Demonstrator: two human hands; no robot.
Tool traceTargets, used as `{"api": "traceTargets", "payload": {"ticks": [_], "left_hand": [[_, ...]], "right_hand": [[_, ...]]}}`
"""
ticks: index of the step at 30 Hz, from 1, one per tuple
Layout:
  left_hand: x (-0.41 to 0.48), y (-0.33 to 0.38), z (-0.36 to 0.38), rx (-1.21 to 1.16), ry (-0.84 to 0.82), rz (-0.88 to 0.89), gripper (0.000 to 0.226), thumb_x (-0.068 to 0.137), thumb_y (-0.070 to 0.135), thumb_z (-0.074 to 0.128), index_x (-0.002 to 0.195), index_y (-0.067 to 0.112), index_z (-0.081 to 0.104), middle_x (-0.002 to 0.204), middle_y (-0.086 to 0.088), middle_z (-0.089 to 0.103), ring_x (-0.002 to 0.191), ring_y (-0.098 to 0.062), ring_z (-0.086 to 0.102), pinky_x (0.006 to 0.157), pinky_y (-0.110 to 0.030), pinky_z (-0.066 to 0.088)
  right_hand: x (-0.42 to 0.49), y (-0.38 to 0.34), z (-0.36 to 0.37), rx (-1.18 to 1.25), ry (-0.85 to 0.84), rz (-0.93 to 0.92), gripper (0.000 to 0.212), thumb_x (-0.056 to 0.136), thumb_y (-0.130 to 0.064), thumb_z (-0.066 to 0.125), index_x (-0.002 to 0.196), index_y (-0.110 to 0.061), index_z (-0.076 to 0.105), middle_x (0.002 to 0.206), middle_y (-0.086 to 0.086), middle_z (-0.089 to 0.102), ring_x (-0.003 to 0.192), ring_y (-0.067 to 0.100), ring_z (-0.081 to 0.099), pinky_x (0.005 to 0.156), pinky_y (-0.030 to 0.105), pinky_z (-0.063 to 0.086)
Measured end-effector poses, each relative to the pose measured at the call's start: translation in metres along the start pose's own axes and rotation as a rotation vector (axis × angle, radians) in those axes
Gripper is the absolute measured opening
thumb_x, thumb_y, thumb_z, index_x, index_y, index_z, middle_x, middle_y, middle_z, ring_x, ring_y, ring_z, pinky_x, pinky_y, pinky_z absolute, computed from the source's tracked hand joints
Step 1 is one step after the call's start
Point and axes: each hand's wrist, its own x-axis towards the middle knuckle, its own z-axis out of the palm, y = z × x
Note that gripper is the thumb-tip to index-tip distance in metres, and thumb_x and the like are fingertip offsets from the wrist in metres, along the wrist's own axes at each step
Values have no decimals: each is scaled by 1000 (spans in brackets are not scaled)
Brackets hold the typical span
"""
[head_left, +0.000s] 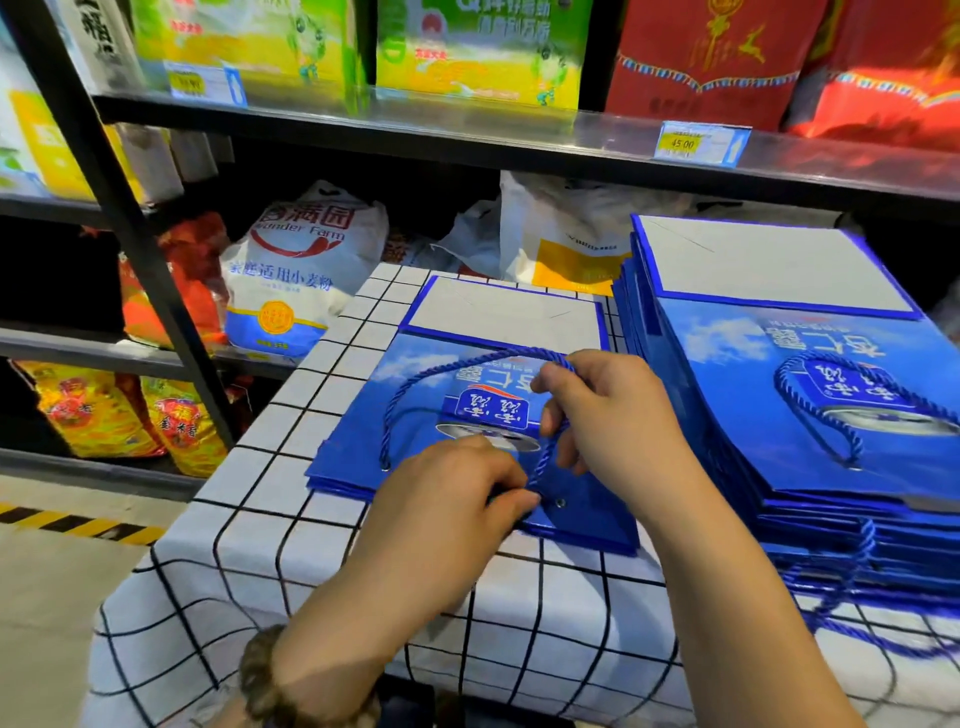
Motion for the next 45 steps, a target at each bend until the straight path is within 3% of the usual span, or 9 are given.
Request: {"api": "traceTargets", "payload": {"ticks": [4, 9, 12, 15, 18, 22, 25, 28, 45], "left_hand": [[6, -11, 4, -181, 105, -43, 14, 89, 27, 54, 77, 26, 60, 73, 11, 64, 78, -12, 60, 73, -33, 48], [9, -8, 8, -434, 134, -8, 26, 83, 6, 59, 75, 30, 66, 64, 22, 66, 68, 8, 62, 63, -5, 43], [8, -3, 12, -476, 150, 51, 25, 82, 17, 62, 84, 42, 62, 67, 28, 65, 73, 7, 62, 65, -6, 45], [6, -6, 11, -257, 98, 120, 32, 76, 44, 48, 107, 47, 55, 96, 26, 65, 98, 3, 56, 85, -16, 43], [-2, -17, 11, 166, -145, 161, 83, 60, 70, 12, 135, 44, 37, 148, 20, 29, 140, -6, 18, 113, -25, 11], [-11, -24, 0, 204, -221, 172, 95, 53, 68, -2, 138, 43, 32, 151, 21, 18, 141, -1, 7, 102, -14, -1], [-16, -33, -10, 214, -193, 225, 82, 66, 77, 11, 126, 40, 53, 139, 20, 43, 130, 4, 32, 103, -20, 14], [-23, -43, -9, 321, -75, 306, 65, 93, 56, 12, 99, 32, 71, 107, 9, 70, 99, -12, 66, 81, -26, 45], [-24, -41, -4, 310, 13, 313, 67, 96, 51, 8, 91, 31, 73, 99, 12, 71, 94, -8, 67, 71, -35, 54]], "right_hand": [[-11, 14, -4, -262, 180, -202, 54, 89, -23, 56, 138, -30, 34, 113, -8, 41, 80, 13, 55, 68, 21, 46], [-26, 30, 0, -201, -64, -359, 22, 84, -20, 64, 105, -24, 69, 102, -20, 52, 86, -10, 53, 77, 4, 39], [-29, 35, 1, 17, -5, -273, 22, 78, -8, 68, 75, -29, 71, 68, -25, 65, 71, -8, 60, 67, 4, 42], [-31, 39, -3, 154, 49, -217, 30, 75, -4, 70, 67, -33, 66, 62, -24, 66, 62, -4, 60, 61, 8, 44], [-32, 43, -3, 147, 48, -192, 29, 76, -5, 70, 70, -34, 68, 64, -25, 66, 65, -6, 61, 63, 6, 43], [-36, 45, -4, 58, -28, -216, 19, 75, -8, 71, 73, -27, 72, 70, -20, 68, 75, -4, 62, 69, 7, 43], [-41, 44, -6, 19, -124, -230, 24, 78, -13, 69, 68, -35, 69, 78, -19, 67, 72, -1, 61, 66, 8, 42], [-43, 44, -8, -64, -211, -240, 29, 81, -13, 66, 64, -37, 61, 77, -18, 60, 70, 3, 56, 63, 9, 38], [-40, 44, -8, -253, -316, -289, 12, 86, -23, 61, 79, -24, 70, 74, -12, 58, 78, 4, 54, 68, 14, 39]]}}
